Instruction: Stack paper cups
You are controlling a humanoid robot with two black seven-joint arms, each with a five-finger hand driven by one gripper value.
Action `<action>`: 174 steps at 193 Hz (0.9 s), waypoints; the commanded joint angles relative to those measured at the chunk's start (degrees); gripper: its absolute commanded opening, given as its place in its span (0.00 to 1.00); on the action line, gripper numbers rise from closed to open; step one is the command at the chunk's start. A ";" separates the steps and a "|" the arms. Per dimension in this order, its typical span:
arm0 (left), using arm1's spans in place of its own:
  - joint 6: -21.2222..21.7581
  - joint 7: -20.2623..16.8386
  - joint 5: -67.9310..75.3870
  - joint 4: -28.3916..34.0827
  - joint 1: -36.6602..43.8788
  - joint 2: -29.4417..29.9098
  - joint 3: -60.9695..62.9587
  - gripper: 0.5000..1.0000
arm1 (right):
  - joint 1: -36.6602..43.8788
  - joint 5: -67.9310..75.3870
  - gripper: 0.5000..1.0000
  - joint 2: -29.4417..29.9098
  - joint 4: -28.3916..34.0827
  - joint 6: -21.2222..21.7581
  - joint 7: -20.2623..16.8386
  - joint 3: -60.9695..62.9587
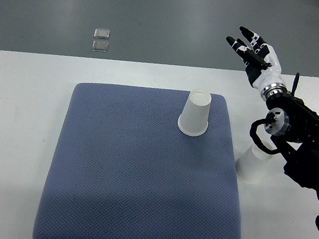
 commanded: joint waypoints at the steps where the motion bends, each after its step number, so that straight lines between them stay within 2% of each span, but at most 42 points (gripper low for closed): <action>1: 0.04 0.02 -0.01 -0.02 0.00 0.00 0.01 1.00 | 0.43 0.02 0.83 0.07 -0.43 0.09 -0.03 0.00; 84: -0.04 0.02 -0.01 -0.02 1.14 0.00 0.01 1.00 | 4.04 -0.07 0.83 -1.77 -0.08 0.09 -0.47 -1.23; 112: -0.04 0.02 -0.01 -0.02 1.14 0.00 0.01 1.00 | 6.14 -0.86 0.83 -5.73 -0.08 0.44 -0.65 -2.46; 137: 0.04 0.02 -0.01 0.07 1.14 0.00 0.01 1.00 | 9.22 -2.53 0.83 -10.12 0.27 1.41 -0.65 -10.55; 174: -0.04 0.02 -0.01 -0.02 1.05 0.00 0.01 1.00 | 14.58 -9.04 0.83 -17.15 2.03 7.65 -0.65 -23.91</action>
